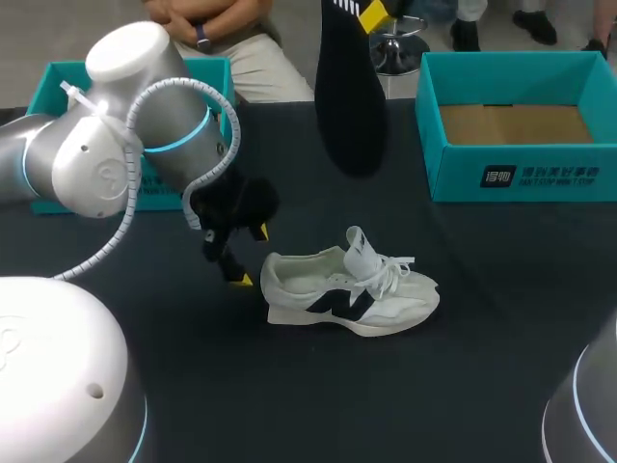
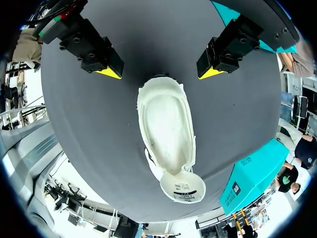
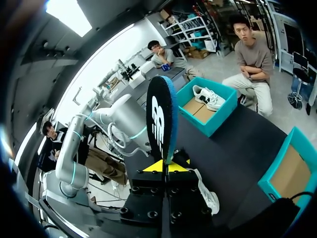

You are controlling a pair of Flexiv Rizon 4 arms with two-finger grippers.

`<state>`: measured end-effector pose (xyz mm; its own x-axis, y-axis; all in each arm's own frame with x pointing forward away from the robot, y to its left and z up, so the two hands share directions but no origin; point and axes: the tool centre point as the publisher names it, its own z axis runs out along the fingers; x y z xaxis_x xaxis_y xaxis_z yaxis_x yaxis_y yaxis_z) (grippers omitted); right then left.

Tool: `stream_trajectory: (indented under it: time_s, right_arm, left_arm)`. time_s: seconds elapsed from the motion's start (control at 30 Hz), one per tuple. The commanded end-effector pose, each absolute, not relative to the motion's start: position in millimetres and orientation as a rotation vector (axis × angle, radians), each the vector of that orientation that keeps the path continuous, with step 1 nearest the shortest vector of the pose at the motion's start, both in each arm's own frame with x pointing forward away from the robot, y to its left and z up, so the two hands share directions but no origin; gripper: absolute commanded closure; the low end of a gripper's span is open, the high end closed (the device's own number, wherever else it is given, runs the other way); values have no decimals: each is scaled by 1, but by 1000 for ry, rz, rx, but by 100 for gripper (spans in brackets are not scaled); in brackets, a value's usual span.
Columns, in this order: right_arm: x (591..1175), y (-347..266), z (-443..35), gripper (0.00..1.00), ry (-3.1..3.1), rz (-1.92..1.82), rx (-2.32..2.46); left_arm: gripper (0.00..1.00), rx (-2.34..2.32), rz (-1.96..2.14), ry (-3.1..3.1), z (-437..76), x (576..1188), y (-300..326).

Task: Take the shoe out of the shoebox, open the shoe tongue, remove and reinsert the insole, then place the shoe into the shoebox

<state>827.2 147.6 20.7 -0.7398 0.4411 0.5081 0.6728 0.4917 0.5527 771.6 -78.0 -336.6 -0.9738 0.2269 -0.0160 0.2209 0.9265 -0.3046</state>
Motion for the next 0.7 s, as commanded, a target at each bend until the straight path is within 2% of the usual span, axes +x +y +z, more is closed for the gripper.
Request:
stream_trajectory:
  time_s: [0.03, 0.3, 0.53, 0.7]
  right_arm:
    - [820, 142, 21, 100, -2442, -1110, -952]
    - [819, 141, 24, 100, -2453, -1101, -968]
    - [819, 141, 24, 100, -2453, -1101, -968]
    - [819, 141, 24, 100, -2453, -1101, -968]
  left_arm:
    - [0, -357, 477, -3066, -337, 771, -78]
    - [0, -357, 477, -3066, -337, 771, -78]
    - [0, -384, 531, -3077, -317, 779, -108]
    - [0, -362, 549, -3080, -322, 789, -129]
